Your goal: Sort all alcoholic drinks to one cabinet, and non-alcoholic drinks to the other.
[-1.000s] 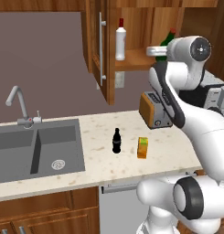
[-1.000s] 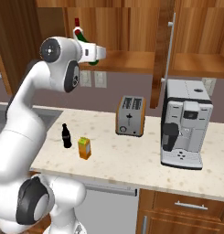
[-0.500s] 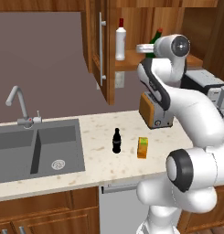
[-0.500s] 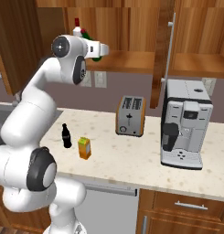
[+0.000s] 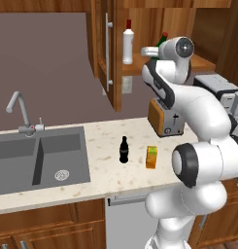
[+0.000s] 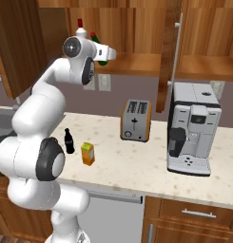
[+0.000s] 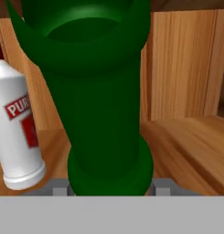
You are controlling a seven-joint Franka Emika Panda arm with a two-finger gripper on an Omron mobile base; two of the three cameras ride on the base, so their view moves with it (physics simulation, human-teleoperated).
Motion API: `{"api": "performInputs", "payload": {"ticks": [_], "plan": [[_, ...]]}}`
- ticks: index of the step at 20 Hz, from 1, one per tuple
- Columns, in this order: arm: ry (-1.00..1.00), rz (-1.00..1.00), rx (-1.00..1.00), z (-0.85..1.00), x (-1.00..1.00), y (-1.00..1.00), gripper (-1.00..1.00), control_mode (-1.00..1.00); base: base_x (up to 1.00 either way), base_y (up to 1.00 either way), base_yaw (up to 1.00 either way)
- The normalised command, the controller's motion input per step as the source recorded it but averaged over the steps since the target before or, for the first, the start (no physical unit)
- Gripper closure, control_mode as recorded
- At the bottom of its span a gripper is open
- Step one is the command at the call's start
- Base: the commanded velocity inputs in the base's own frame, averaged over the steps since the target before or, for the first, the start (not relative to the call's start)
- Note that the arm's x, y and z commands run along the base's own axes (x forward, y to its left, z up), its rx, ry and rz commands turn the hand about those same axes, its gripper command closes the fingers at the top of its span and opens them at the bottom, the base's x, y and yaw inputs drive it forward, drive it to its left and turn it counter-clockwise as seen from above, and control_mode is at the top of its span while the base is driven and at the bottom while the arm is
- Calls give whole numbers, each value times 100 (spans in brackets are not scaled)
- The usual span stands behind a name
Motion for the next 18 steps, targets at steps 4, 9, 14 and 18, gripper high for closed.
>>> {"api": "performInputs", "payload": {"ticks": [4, 9, 14, 18], "plan": [[16, 0, 7, 0, 8, -1, 100, -100, 0, 0, 0], [13, -1, 1, -15, 28, 0, 100, -100, 0, 0, 0], [2, 0, 0, -30, 31, 0, 100, -100, 0, 0, 0], [0, 0, 0, -49, 17, 0, 100, -100, 0, 0, 0]]}}
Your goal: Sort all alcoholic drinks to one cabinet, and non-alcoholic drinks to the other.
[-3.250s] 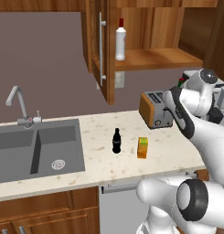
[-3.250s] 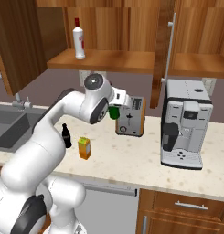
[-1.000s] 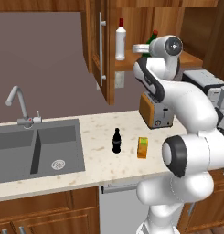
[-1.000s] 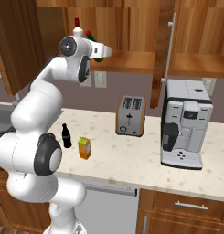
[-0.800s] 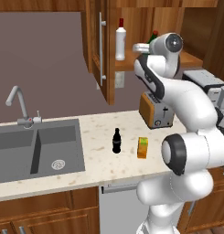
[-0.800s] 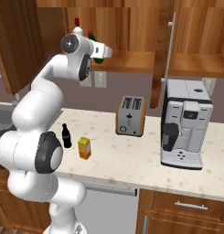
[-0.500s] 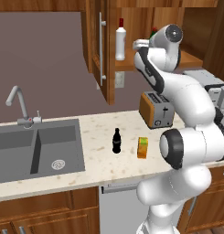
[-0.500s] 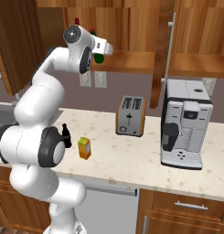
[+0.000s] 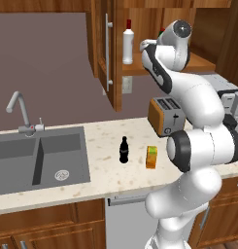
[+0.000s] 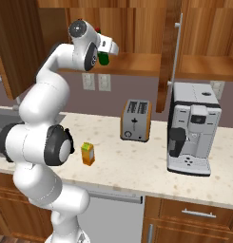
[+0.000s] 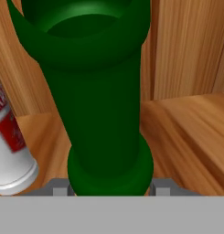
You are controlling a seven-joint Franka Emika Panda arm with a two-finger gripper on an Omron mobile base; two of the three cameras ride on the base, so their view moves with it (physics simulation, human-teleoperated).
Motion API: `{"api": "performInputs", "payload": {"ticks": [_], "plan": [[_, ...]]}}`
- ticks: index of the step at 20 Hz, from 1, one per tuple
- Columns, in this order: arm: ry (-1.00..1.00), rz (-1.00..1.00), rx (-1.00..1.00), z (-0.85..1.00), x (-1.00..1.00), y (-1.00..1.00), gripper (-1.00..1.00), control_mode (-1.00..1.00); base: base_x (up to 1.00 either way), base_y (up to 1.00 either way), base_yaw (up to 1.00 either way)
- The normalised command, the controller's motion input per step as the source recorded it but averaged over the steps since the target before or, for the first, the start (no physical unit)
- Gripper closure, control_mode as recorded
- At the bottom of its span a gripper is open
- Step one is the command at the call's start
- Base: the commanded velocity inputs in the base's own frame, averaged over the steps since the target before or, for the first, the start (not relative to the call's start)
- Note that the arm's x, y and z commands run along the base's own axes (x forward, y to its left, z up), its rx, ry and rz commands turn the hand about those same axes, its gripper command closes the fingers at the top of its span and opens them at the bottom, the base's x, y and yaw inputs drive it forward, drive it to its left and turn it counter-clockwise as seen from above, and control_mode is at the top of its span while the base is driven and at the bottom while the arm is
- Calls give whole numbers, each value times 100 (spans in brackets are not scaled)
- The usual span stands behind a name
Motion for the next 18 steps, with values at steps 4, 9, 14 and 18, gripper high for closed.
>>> {"api": "performInputs", "payload": {"ticks": [4, 9, 14, 18], "plan": [[0, 0, 0, -54, 12, 0, 100, -100, 0, 0, 0], [0, 0, 0, -42, 18, 0, -100, -100, 0, 0, 0], [0, 0, 0, -21, 17, 0, -100, -100, 0, 0, 0], [0, 0, 0, -7, 16, 0, -100, -100, 0, 0, 0]]}}
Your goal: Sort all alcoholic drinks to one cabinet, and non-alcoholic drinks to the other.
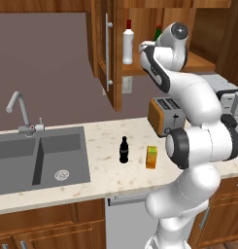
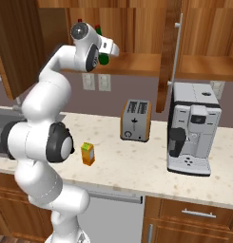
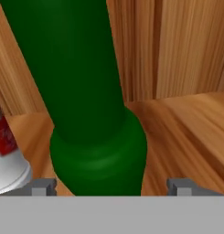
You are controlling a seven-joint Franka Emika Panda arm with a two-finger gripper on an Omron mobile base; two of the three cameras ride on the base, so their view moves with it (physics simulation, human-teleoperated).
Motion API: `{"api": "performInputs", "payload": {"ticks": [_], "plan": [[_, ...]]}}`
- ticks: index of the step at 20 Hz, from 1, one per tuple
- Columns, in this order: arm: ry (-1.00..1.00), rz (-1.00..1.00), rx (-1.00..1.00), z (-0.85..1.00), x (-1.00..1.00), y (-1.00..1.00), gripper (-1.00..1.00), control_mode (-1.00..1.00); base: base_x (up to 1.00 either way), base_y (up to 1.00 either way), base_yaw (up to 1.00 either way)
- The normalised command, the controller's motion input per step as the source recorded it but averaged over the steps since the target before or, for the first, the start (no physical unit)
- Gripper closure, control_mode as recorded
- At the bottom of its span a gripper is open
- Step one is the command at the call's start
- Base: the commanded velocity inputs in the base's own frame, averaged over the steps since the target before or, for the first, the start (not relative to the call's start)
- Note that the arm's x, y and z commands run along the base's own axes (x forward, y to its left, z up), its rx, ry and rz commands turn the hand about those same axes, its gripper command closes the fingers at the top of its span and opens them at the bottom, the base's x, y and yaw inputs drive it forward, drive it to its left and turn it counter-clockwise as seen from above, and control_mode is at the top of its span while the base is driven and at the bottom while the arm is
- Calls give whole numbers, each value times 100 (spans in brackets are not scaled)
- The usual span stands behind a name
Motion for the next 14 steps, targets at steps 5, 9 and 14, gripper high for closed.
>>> {"api": "performInputs", "payload": {"ticks": [5, 9, 14], "plan": [[0, 0, 0, 0, 20, 0, -100, -100, 0, 0, 0], [0, 0, 2, 0, 5, 0, -100, -100, 0, 0, 0], [0, 0, 3, 0, 0, -1, -100, -100, 0, 0, 0]]}}
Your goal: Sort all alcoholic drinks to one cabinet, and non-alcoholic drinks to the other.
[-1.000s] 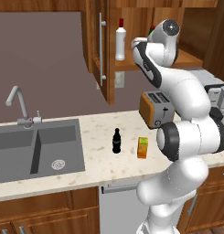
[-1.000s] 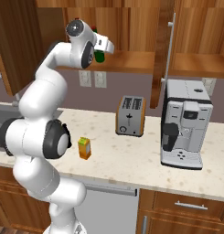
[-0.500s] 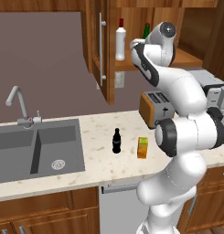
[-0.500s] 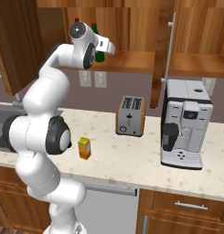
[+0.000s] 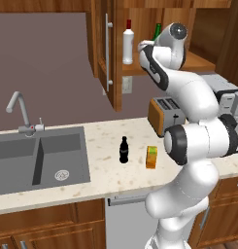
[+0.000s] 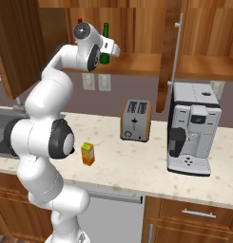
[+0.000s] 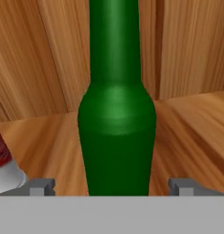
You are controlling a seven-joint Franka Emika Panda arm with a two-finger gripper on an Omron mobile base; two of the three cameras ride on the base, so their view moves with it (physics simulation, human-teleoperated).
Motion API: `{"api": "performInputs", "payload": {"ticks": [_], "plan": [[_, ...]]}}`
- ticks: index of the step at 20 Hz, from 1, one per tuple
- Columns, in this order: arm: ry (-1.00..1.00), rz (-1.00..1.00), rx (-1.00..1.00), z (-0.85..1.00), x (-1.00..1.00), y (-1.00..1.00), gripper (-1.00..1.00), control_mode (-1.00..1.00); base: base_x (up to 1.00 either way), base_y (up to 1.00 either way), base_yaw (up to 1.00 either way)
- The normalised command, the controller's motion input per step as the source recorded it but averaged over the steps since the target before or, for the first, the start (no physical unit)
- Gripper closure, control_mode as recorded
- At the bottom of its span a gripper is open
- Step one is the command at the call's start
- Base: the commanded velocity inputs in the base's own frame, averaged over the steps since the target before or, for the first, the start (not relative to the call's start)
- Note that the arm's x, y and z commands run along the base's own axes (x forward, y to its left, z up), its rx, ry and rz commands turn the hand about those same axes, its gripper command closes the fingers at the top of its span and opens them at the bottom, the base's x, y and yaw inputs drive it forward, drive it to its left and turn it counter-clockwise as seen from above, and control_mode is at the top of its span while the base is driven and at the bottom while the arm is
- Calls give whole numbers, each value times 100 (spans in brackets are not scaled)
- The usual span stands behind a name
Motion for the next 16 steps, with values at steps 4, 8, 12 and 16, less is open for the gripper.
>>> {"api": "performInputs", "payload": {"ticks": [4, 8, 12, 16], "plan": [[0, 0, 5, 0, -11, -2, -100, -100, 0, 0, 0], [0, 0, 4, -20, -73, 0, -100, -100, 0, 0, 0], [0, 0, 7, -53, -100, 0, -100, -100, 0, 0, 0], [3, 0, 5, -73, -100, 0, -100, -100, 0, 0, 0]]}}
